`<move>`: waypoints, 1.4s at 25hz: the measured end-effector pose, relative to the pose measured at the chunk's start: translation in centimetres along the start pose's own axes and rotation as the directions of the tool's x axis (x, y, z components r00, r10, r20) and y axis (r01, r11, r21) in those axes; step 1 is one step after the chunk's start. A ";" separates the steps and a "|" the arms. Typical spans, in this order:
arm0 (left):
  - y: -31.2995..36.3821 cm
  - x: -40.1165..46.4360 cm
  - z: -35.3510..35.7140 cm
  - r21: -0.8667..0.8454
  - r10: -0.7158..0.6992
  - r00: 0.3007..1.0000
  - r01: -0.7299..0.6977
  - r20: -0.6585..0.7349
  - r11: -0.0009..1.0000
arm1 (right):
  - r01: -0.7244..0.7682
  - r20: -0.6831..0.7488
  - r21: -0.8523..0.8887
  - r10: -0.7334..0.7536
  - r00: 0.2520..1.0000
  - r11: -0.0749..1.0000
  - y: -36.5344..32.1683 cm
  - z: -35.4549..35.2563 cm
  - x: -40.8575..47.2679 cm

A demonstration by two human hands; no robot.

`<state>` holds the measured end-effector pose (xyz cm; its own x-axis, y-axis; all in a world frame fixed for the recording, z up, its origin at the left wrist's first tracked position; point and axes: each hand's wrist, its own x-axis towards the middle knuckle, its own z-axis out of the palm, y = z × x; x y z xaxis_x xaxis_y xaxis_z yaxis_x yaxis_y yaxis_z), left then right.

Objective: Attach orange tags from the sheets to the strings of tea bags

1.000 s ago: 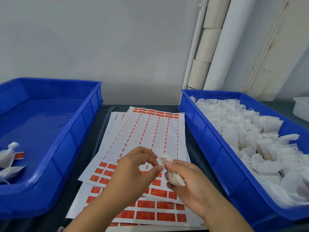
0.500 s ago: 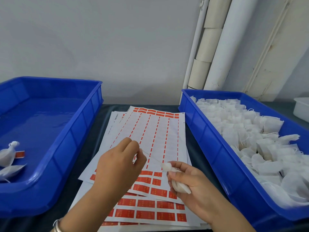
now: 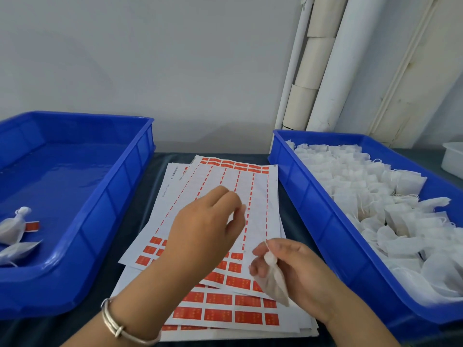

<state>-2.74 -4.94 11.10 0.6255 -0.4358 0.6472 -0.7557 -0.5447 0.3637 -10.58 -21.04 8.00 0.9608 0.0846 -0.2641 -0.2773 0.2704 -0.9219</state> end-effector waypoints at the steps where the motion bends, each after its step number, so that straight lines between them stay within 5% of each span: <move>1: 0.4 0.2 0.1 -0.010 0.006 1.000 -0.006 0.004 1.000 | 0.046 -0.016 -0.004 -0.046 0.999 0.999 -0.1 0.0 0.2; 5: 0.3 0.6 0.6 -0.093 -0.064 0.998 0.064 0.006 0.994 | 0.171 -0.082 0.100 -0.163 0.983 0.980 -0.2 -0.3 0.7; 8: -0.9 0.0 2.2 -0.170 -0.218 0.964 0.243 0.154 0.955 | 0.180 -0.180 0.151 -0.152 0.972 0.972 0.3 -1.0 1.0; 11: -2.5 -3.0 5.2 -0.049 -0.325 0.814 0.395 0.481 0.917 | 0.168 -0.315 0.258 -0.082 0.946 0.951 1.3 -2.4 1.3; 14: -4.0 -6.3 7.8 0.232 -0.379 0.644 0.304 0.665 0.924 | 0.122 -0.402 0.345 0.029 0.915 0.931 2.3 -3.7 1.5; 19: -4.8 -7.2 8.9 0.277 -0.392 0.712 0.279 0.583 0.920 | 0.018 -0.464 0.335 0.148 0.873 0.942 3.4 -4.3 1.5; 25: -4.5 -7.3 9.0 0.269 -0.439 0.781 0.351 0.443 0.897 | -0.255 -0.611 -0.217 0.073 0.788 0.942 4.4 -3.6 2.1; 29: -4.7 -7.1 8.9 0.194 -0.458 0.807 0.415 0.373 0.889 | -0.313 -0.380 -0.284 0.194 0.904 0.906 4.1 -2.5 2.6; 35: -4.2 -7.6 8.0 -0.038 -0.389 0.840 0.434 0.378 0.900 | -0.236 -0.337 -0.157 0.173 0.926 0.959 4.2 -1.5 4.0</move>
<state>-2.74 -5.06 -0.66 0.8928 -0.4252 0.1485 -0.4160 -0.6523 0.6336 -7.90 -21.04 2.68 0.8436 -0.1976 -0.4994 -0.4919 0.0887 -0.8661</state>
